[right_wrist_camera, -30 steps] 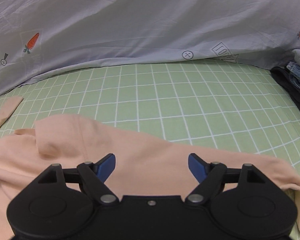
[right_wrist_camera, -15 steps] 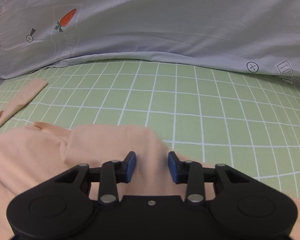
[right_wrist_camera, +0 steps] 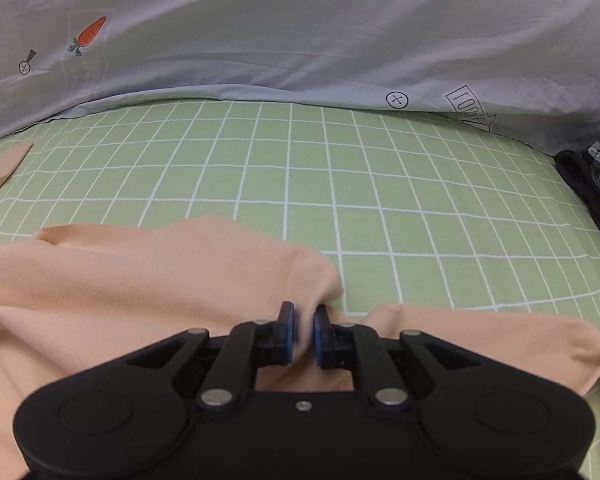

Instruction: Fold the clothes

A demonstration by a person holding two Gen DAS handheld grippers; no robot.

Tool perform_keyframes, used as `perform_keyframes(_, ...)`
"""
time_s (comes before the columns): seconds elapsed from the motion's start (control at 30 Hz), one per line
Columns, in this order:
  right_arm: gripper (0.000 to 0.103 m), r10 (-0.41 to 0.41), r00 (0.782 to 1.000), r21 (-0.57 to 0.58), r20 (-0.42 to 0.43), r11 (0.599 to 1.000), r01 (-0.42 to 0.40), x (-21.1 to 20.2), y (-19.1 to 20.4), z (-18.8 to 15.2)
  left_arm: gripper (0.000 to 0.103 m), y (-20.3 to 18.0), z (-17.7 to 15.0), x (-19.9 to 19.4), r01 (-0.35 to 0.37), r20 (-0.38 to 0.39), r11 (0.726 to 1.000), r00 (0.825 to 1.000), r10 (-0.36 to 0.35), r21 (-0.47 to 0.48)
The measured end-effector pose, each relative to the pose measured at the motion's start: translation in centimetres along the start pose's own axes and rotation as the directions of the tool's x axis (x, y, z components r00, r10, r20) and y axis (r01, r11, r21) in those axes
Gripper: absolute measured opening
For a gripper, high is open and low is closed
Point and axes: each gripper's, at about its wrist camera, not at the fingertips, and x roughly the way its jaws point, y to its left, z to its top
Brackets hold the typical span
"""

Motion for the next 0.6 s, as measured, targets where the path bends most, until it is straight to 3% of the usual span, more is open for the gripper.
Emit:
perform_keyframes(0.1,0.023,0.001,1.000,0.060,0.000,0.998,-0.001,0.4,-0.6,0.2,0.048,1.1,0.8,-1.5,-0.047,0.057,0.999,0.997,0.047,0.004)
perform_keyframes(0.23,0.037,0.009,1.000,0.112,0.003,0.994,-0.009,0.8,-1.5,0.1,0.056,3.5,2.3,-2.1,-0.100,0.120,0.993,0.987,0.106,-0.055)
perform_keyframes(0.37,0.039,0.013,1.000,0.119,0.008,0.993,-0.014,1.0,-1.6,-0.1,0.067,6.0,4.5,-0.2,-0.107,0.119,0.984,0.985,0.124,-0.141)
perform_keyframes(0.53,0.038,0.008,1.000,0.098,0.014,0.995,-0.010,1.1,-1.4,-0.1,0.068,5.7,7.7,3.8,-0.104,0.103,0.992,0.988,0.112,-0.076)
perform_keyframes(0.6,0.039,0.013,1.000,0.096,0.014,0.995,-0.014,1.1,-1.5,-0.1,0.068,5.5,8.8,5.5,-0.115,0.077,0.989,0.989,0.123,-0.097)
